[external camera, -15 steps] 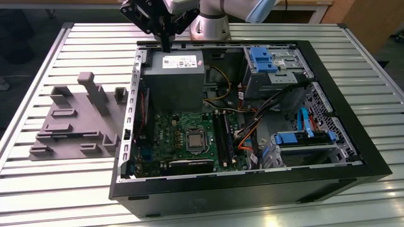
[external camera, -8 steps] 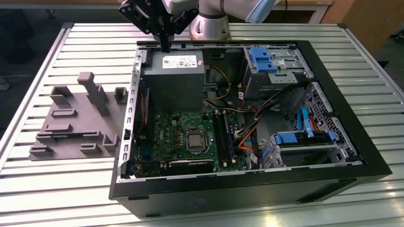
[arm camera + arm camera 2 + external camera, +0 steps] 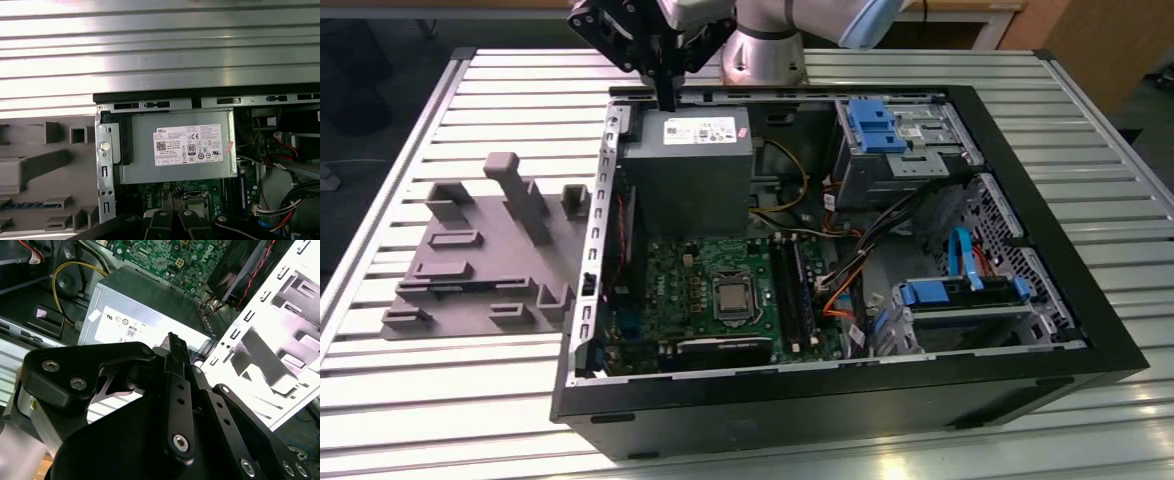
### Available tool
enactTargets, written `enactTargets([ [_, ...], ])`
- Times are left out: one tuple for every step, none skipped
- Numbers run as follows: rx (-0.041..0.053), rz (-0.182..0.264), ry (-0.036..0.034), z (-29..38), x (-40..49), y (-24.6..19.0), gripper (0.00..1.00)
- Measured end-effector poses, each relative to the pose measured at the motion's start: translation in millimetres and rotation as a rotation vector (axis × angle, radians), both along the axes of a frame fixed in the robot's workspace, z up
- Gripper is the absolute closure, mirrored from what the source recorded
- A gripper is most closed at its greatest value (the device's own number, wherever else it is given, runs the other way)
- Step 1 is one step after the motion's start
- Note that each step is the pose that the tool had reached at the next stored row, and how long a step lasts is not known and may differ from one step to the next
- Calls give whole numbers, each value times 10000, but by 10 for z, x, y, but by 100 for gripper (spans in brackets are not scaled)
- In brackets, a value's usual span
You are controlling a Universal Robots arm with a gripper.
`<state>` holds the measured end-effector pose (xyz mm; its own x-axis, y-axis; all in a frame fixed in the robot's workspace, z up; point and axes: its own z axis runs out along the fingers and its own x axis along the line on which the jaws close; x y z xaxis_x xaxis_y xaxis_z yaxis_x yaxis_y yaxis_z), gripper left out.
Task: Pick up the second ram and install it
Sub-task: 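Reach for the second ram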
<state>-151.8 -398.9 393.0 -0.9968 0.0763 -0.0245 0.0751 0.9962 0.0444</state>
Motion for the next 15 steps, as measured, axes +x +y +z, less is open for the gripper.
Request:
enactTargets([
  [0, 0, 0, 0, -4, 0, 89],
  [0, 0, 0, 0, -11, 0, 89],
  [-2, 0, 1, 1, -20, -1, 89],
  [-1, 0, 1, 0, -33, 0, 89],
  [-1, 1, 1, 0, -48, 0, 89],
  [-1, 1, 1, 0, -61, 0, 89],
  [0, 1, 0, 0, -74, 0, 89],
  [0, 1, 0, -1, -87, 0, 89],
  [0, 1, 0, -1, -98, 0, 89],
  [0, 1, 0, -1, -110, 0, 89],
  [1, 1, 0, -1, -120, 0, 89],
  [0, 0, 0, -2, -128, 0, 89],
  [0, 0, 0, -2, -136, 0, 89],
  [0, 0, 0, -2, -143, 0, 89],
  [-1, 0, 0, -2, -152, 0, 89],
])
